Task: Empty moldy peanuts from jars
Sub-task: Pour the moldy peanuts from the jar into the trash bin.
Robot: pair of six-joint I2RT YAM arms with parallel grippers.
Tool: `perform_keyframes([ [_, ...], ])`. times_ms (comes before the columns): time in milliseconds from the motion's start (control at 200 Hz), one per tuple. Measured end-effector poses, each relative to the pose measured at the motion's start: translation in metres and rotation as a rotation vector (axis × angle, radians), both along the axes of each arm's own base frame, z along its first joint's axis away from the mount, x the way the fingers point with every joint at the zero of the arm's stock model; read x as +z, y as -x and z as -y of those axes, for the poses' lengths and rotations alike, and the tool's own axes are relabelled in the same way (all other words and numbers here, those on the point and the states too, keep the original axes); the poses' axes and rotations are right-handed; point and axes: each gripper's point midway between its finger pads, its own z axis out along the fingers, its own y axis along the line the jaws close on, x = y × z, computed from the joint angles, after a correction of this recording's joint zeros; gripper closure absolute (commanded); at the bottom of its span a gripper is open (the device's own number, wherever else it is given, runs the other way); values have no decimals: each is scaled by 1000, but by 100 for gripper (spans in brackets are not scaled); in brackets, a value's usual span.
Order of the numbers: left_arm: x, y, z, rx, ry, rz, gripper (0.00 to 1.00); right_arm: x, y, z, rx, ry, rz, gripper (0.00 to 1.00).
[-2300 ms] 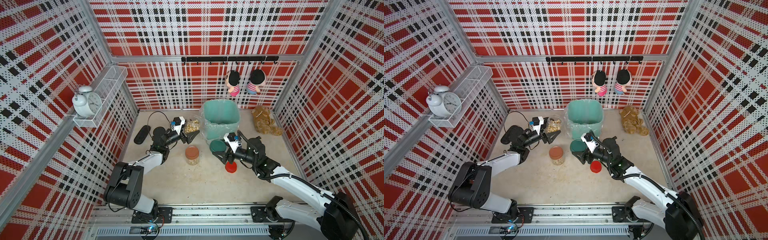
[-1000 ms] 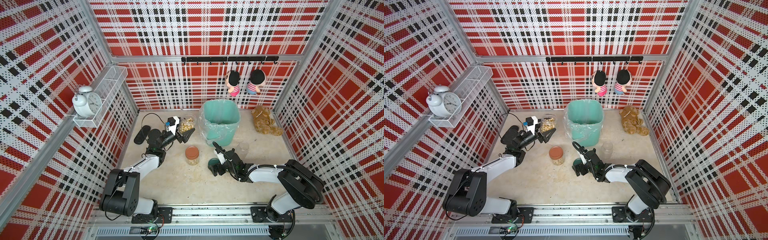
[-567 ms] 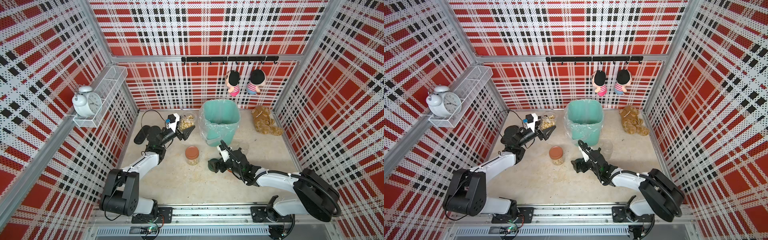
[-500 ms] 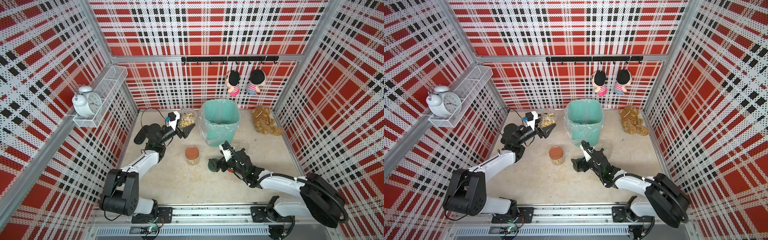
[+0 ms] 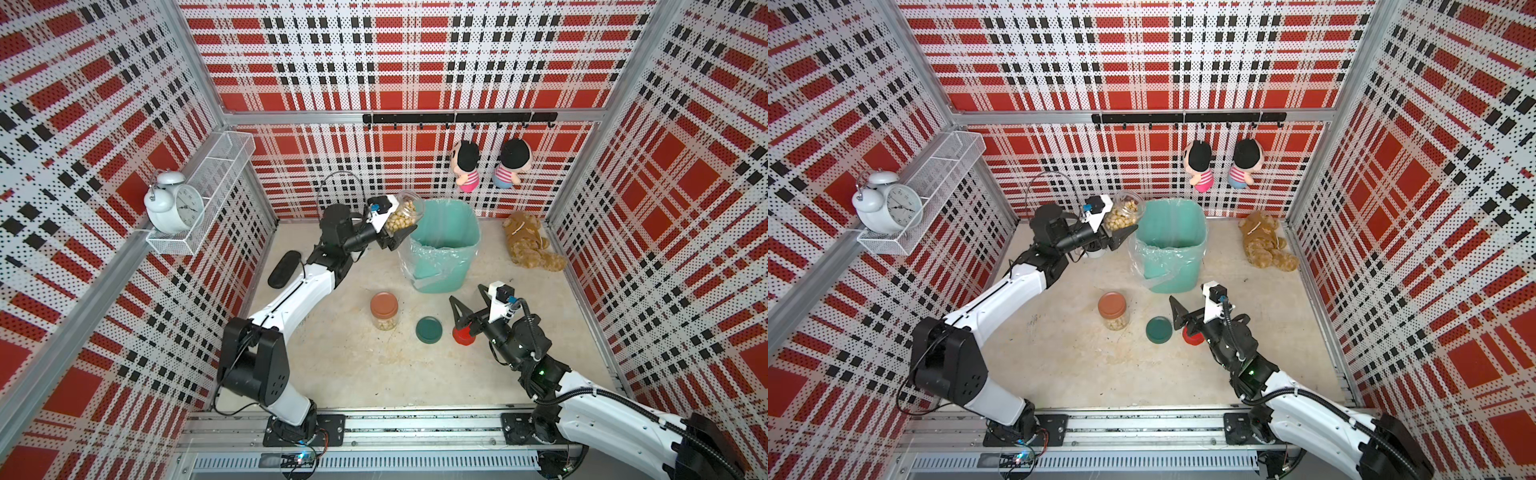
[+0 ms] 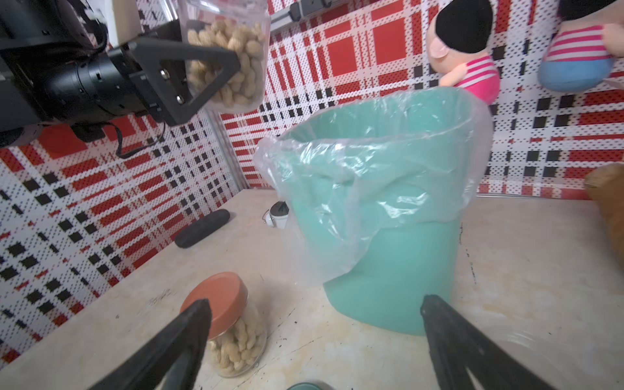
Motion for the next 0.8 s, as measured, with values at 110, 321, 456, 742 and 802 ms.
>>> perform_keyframes([
  [110,-2,-12,20,8,-90,15,100,10,-4,22,-63,-21,20,0],
  [321,-12,-25,44,38,-234,29,100,4,-14,41,-112,35,-10,0],
  [456,-9,-34,59,90,-365,80,100,9,-17,38,-87,71,-11,0],
  [742,11,-38,86,179,-625,262,100,5,-17,29,-33,101,-13,0],
  [802,13,-36,91,189,-682,301,100,5,-17,28,-30,101,-10,0],
])
